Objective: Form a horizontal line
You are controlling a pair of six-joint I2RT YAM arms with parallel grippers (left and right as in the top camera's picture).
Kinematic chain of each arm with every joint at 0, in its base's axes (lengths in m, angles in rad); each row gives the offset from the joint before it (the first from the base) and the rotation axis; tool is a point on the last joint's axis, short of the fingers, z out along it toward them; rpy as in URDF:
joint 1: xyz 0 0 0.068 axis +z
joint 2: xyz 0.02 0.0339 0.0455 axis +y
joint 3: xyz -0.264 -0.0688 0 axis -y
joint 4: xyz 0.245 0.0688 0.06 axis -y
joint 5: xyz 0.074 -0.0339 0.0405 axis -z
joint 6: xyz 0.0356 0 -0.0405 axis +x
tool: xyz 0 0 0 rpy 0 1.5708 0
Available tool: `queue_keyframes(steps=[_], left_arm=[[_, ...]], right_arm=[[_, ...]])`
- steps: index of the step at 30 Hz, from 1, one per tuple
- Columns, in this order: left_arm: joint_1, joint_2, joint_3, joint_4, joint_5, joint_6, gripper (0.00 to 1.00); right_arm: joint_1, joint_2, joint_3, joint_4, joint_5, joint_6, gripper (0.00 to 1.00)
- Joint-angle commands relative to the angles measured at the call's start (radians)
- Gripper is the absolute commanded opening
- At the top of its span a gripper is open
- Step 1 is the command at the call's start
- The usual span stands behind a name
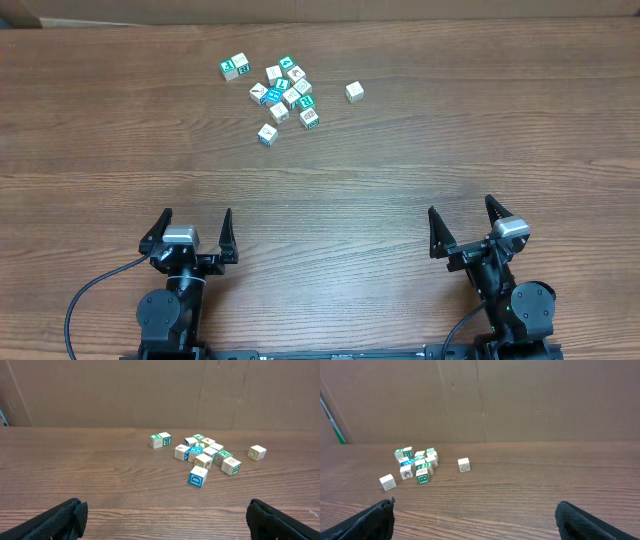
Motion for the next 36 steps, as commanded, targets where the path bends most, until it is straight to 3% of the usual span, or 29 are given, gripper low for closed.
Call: queue_keyframes(steps=[1,36], left_arm=[[-0.007,-0.011,-0.003,0.000,-0.010,0.019,1.00],[-0.006,-0.011,0.002,0.046,-0.027,0.026,0.99]], right_arm=[[-0.005,-0.013,-0.010,0.002,0.007,-0.004,1.00],[-0.005,-0.013,-0.010,0.002,0.007,-0.004,1.00]])
